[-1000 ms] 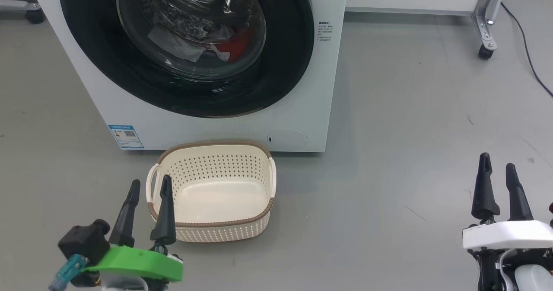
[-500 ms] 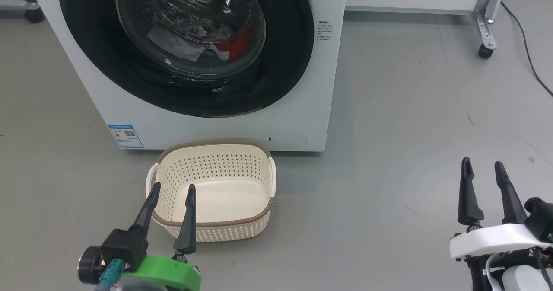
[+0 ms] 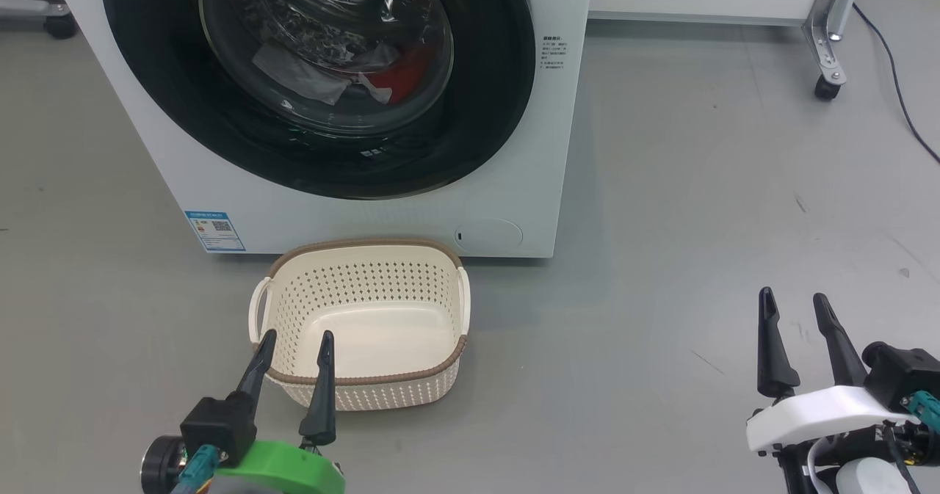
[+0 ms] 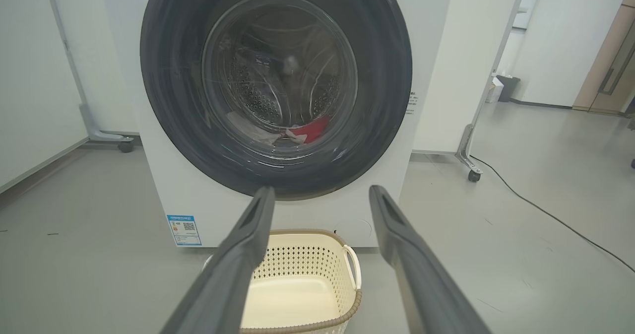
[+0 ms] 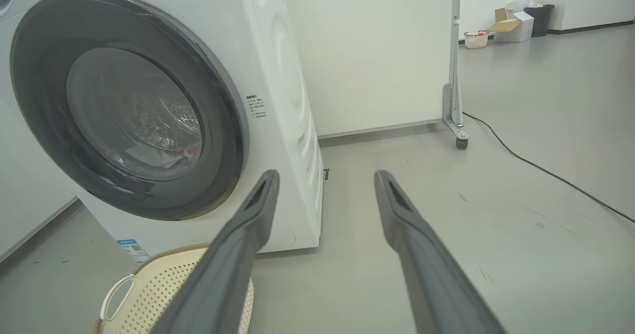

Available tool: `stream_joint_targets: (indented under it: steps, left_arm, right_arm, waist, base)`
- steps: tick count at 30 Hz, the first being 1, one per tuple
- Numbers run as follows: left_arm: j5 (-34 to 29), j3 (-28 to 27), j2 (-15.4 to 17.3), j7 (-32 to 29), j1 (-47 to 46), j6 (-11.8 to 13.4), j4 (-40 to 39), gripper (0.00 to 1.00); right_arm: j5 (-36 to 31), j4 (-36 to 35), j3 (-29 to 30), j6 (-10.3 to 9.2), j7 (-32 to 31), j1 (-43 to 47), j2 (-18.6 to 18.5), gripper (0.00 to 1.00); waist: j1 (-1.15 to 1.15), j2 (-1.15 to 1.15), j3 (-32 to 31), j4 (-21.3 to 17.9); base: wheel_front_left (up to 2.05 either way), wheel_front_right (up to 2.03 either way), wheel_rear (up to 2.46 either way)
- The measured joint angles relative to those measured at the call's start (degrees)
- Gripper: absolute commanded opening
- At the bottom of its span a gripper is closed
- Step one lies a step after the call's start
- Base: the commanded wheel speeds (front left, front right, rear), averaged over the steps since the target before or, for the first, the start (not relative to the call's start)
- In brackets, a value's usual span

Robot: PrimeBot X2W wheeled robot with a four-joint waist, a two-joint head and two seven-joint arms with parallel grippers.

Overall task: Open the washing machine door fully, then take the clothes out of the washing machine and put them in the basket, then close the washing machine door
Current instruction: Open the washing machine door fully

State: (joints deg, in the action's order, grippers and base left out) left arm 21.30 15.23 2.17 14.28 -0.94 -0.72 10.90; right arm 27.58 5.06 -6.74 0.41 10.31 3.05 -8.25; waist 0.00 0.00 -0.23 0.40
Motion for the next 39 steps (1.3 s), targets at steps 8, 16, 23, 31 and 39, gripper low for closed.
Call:
stream_joint_targets:
  steps: [8,16,23,31,39]
  left_arm:
    - [1.7,0.9,0.0,0.0,0.0,0.5,1.7,1.00]
    - [2.3,1.2,0.0,0.0,0.0,1.0,1.8,1.00]
    - [2.3,1.3,0.0,0.0,0.0,1.5,2.2,1.00]
    - [2.3,1.5,0.0,0.0,0.0,1.5,2.6,1.00]
    - [2.3,1.5,0.0,0.0,-0.1,1.5,2.8,1.00]
  right_arm:
    - [0.0,0.6,-0.2,0.00,-0.5,0.0,0.2,1.00]
    - [0.0,1.1,-0.2,0.00,-1.0,0.0,0.2,1.00]
    - [0.0,1.4,-0.2,0.00,-1.0,0.0,0.2,1.00]
    - [0.0,1.5,-0.2,-0.01,-0.9,0.0,0.2,1.00]
    - [0.0,1.8,-0.3,-0.01,-0.9,-0.1,0.2,1.00]
  waist:
    - [0.00,0.00,-0.1,-0.1]
    - [0.00,0.00,-0.1,0.0]
    - [0.00,0.00,-0.2,0.0]
    - [0.00,0.00,-0.1,0.1]
    - [0.00,0.00,-0.1,0.1]
  base:
    - [0.00,0.00,0.00]
    - [0.00,0.00,0.00]
    - [0.00,0.00,0.00]
    - [0.00,0.00,0.00]
    - [0.00,0.00,0.00]
